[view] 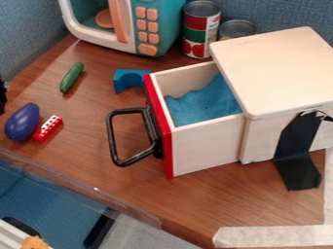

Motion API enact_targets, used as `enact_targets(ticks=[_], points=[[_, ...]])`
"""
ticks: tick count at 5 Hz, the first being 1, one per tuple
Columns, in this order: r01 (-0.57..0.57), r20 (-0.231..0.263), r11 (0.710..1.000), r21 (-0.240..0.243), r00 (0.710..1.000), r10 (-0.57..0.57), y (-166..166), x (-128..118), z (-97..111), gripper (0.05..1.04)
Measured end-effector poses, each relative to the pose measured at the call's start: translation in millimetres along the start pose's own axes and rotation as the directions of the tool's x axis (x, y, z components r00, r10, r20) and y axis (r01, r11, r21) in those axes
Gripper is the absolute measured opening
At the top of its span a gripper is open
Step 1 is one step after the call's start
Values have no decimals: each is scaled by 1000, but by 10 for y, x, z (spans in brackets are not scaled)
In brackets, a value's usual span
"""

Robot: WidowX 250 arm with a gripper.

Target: Put the eggplant inside the drawer

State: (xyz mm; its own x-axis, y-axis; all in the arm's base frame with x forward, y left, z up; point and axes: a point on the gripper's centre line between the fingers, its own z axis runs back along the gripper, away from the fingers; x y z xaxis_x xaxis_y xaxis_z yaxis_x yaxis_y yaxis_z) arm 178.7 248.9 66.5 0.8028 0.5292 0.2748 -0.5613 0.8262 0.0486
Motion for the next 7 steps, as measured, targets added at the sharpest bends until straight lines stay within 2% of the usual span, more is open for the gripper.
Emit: enact_targets(ticks=[1, 3, 4, 5, 6, 7], points=[[0, -25, 1000, -14, 1000, 0, -23, -50, -68, 999], [115, 5, 991, -69, 993, -115, -173, -25, -93, 999], [139, 2, 983, -119, 990, -140, -243, -31, -111, 999], [134, -14, 982, -136, 990, -138, -279, 22, -137, 999], [142, -31, 980, -140, 989, -148, -362, 42, -234, 999], [147, -34, 982, -121, 988, -152, -400, 63, -343, 999]])
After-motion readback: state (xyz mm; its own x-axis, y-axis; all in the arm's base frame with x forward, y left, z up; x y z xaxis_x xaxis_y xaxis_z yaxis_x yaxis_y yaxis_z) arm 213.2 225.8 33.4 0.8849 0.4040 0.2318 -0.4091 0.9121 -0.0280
